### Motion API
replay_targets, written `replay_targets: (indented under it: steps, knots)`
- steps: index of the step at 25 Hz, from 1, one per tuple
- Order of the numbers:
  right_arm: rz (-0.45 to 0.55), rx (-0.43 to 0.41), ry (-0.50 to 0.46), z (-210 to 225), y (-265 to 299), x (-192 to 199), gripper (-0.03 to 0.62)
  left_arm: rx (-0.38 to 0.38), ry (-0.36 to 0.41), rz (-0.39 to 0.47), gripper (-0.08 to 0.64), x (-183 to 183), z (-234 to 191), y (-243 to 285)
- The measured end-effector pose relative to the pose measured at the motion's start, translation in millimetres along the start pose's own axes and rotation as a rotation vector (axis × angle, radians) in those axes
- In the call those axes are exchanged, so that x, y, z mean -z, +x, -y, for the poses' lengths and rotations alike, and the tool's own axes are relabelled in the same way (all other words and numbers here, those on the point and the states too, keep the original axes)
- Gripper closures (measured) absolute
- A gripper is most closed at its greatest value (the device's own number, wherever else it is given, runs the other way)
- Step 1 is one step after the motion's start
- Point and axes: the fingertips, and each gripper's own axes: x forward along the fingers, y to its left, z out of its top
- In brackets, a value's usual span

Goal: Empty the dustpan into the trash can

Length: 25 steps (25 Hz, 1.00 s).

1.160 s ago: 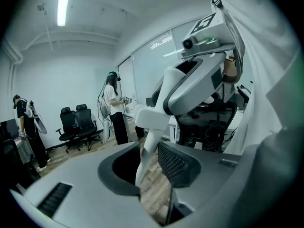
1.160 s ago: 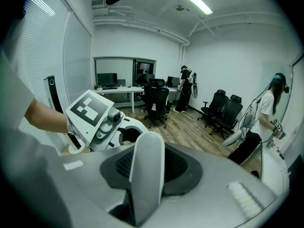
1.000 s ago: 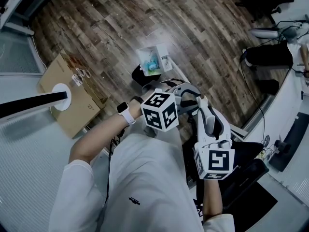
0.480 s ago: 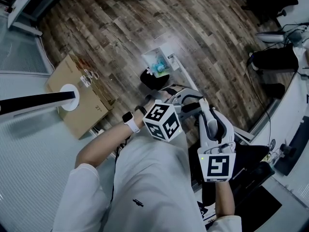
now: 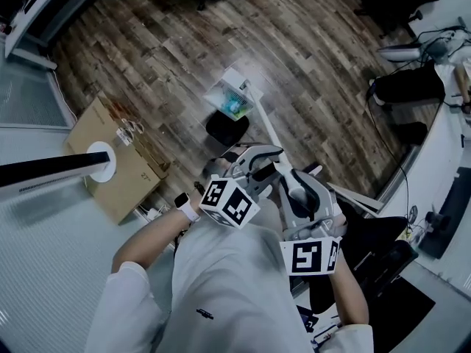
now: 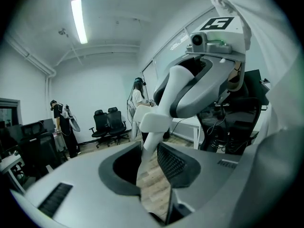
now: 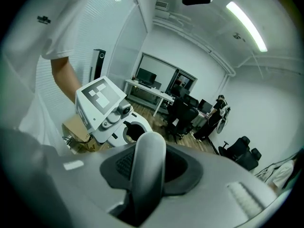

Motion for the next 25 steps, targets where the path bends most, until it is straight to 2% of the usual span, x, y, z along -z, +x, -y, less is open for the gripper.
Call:
replay_targets:
  steps: [15,25]
  knots:
    - [0.008,-0.081,-0.227,-32.8,1.9,-0.3,0.477,-0.061,-0.06,-0.01,0.446,15.6,7.3,-19.2]
    - [0.012,-0.133,-0.399,-51.5,0.0,3.7,0.477,-0.072,-0.078,-0.03,0.44,24.1,15.3,-27.1]
